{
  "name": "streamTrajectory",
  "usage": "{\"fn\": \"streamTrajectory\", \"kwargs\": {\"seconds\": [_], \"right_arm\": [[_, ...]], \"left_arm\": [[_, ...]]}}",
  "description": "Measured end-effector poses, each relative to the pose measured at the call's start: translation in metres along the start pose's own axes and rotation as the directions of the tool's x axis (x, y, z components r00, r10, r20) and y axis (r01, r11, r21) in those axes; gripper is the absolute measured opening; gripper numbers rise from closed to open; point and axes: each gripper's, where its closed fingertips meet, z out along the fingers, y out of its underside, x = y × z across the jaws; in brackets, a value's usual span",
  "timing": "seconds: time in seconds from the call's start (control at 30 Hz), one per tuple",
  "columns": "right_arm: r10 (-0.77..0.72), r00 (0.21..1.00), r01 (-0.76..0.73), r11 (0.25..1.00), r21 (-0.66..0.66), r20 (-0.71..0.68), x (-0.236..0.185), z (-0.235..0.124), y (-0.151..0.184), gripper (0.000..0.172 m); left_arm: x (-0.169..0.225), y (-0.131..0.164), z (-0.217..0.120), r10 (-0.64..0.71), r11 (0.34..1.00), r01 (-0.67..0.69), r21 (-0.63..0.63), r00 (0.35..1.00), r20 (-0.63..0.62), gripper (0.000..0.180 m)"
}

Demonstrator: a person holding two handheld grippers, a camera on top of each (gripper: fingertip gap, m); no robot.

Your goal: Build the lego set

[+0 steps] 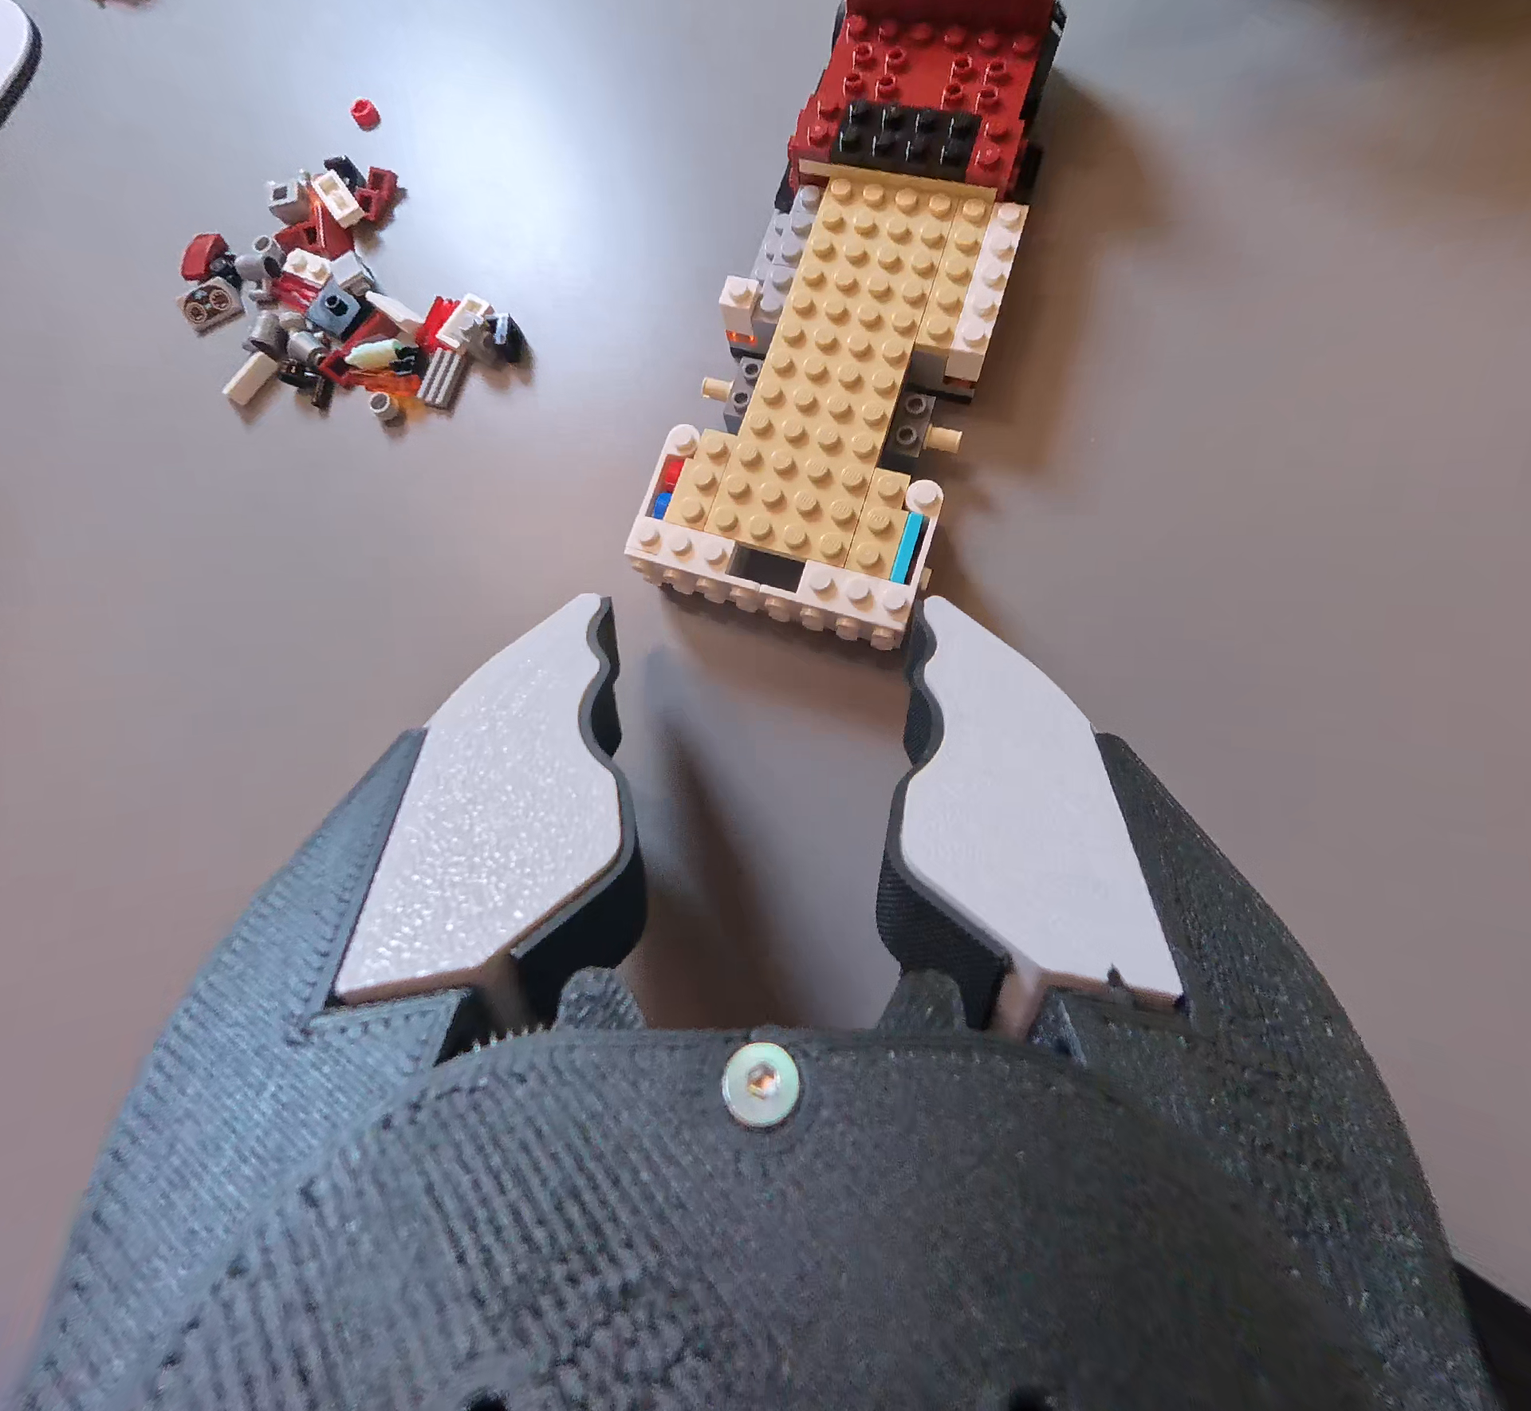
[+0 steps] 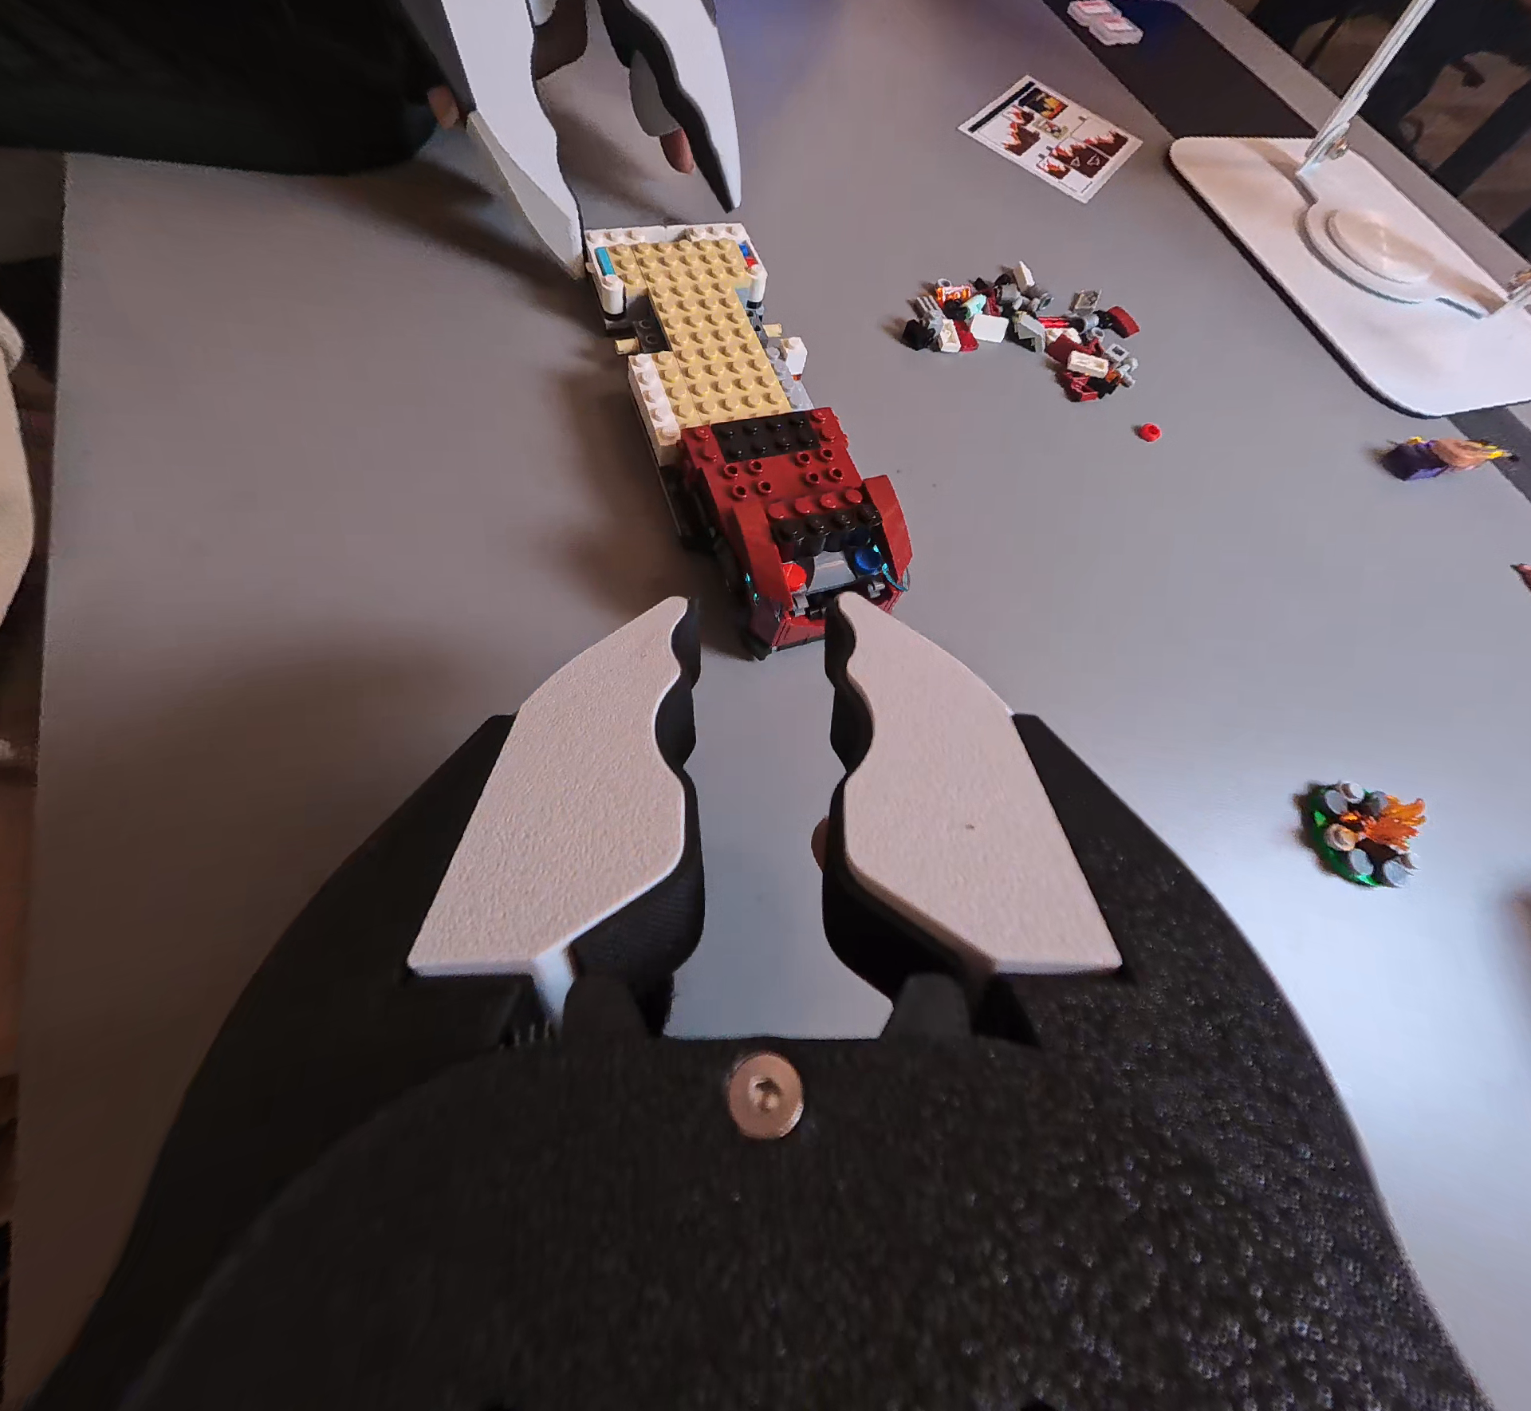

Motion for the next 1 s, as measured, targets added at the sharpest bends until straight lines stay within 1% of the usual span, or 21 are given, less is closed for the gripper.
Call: {"fn": "streamTrajectory", "kwargs": {"seconds": [0.1, 0.23, 0.3, 0.4, 0.53, 0.67, 0.8, 1.0], "right_arm": [[-0.016, 1.000, 0.017, 1.000, 0.015, -0.023, 0.002, 0.001, -0.002, 0.029], [-0.033, 0.998, 0.034, 0.999, 0.023, -0.047, 0.004, 0.000, -0.002, 0.031], [-0.036, 0.998, 0.038, 0.999, 0.038, -0.056, 0.004, -0.001, -0.004, 0.033], [-0.029, 0.996, 0.035, 0.997, 0.074, -0.083, 0.007, -0.006, -0.008, 0.040], [0.019, 0.988, 0.002, 0.991, 0.132, -0.152, 0.019, -0.012, -0.014, 0.052], [0.060, 0.975, -0.016, 0.980, 0.199, -0.213, 0.030, -0.018, -0.021, 0.053], [0.073, 0.965, -0.014, 0.973, 0.229, -0.250, 0.037, -0.021, -0.024, 0.052], [0.107, 0.945, -0.013, 0.956, 0.292, -0.308, 0.049, -0.025, -0.029, 0.049]], "left_arm": [[0.003, -0.008, 0.002, -0.012, 0.999, 0.011, 0.036, 1.000, 0.005, 0.072], [0.003, -0.010, 0.011, 0.009, 1.000, -0.009, 0.027, 1.000, 0.027, 0.080], [0.002, -0.008, 0.014, 0.013, 1.000, -0.013, 0.022, 0.999, 0.036, 0.080], [0.003, -0.010, 0.016, 0.014, 0.999, -0.016, 0.048, 0.999, 0.032, 0.074], [0.003, -0.010, 0.015, 0.013, 0.999, -0.014, 0.036, 0.999, 0.042, 0.074], [-0.008, -0.005, 0.013, -0.027, 0.999, 0.025, 0.028, 0.996, 0.083, 0.073], [-0.019, 0.001, 0.008, -0.064, 0.998, 0.060, 0.036, 0.990, 0.122, 0.073], [-0.025, -0.001, 0.008, -0.086, 0.994, 0.077, 0.075, 0.989, 0.122, 0.073]]}}
